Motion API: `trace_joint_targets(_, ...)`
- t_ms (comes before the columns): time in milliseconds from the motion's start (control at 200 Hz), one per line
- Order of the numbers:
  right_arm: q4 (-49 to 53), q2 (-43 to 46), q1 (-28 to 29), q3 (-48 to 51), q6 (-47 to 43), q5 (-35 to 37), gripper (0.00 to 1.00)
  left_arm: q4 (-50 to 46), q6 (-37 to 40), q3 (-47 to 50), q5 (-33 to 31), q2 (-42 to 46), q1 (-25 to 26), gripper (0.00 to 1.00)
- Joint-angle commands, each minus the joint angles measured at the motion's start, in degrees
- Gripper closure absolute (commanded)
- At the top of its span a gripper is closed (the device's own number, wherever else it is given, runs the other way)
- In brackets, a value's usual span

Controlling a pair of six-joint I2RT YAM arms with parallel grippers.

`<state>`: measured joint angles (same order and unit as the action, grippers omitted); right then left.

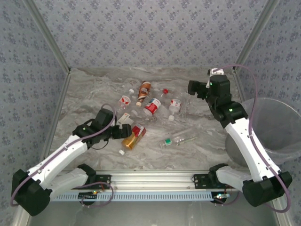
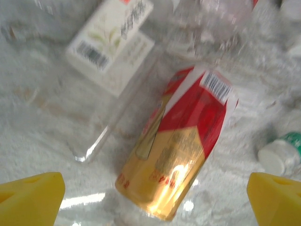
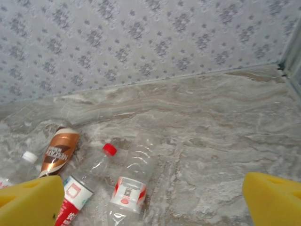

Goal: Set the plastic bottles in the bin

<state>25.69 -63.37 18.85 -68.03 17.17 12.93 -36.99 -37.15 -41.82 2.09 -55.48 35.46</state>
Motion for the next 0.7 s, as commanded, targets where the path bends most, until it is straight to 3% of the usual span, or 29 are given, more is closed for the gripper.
trace_joint_targets(0,-2.62,-1.4,1.27,2.0,2.23,-1.66,0.0,-3.51,-3.03,2.17,2.13,1.0,2.36,0.01)
trace_joint_targets(165,-4.38,-2.29,1.71,3.1,3.9,-0.45,0.0,0.98,-4.45,6.05,1.69,1.91,7.18,0.01)
trace_joint_targets(300,-6.42,-1.69,1.69,4.46,3.97,-0.45,0.0,2.37,-8.87,8.76,-6.79,1.33,13.81,0.01)
trace_joint_targets(560,-6.62,-1.99,1.63,5.19,3.64,-0.66,0.0,8.75,-4.12,11.61,-5.97,-0.09,14.25,0.01)
trace_joint_targets(695,-7.49,-2.25,1.75,5.54,4.17,-1.75,0.0,14.21,-0.38,11.97,-4.95,-4.93,14.53,0.01)
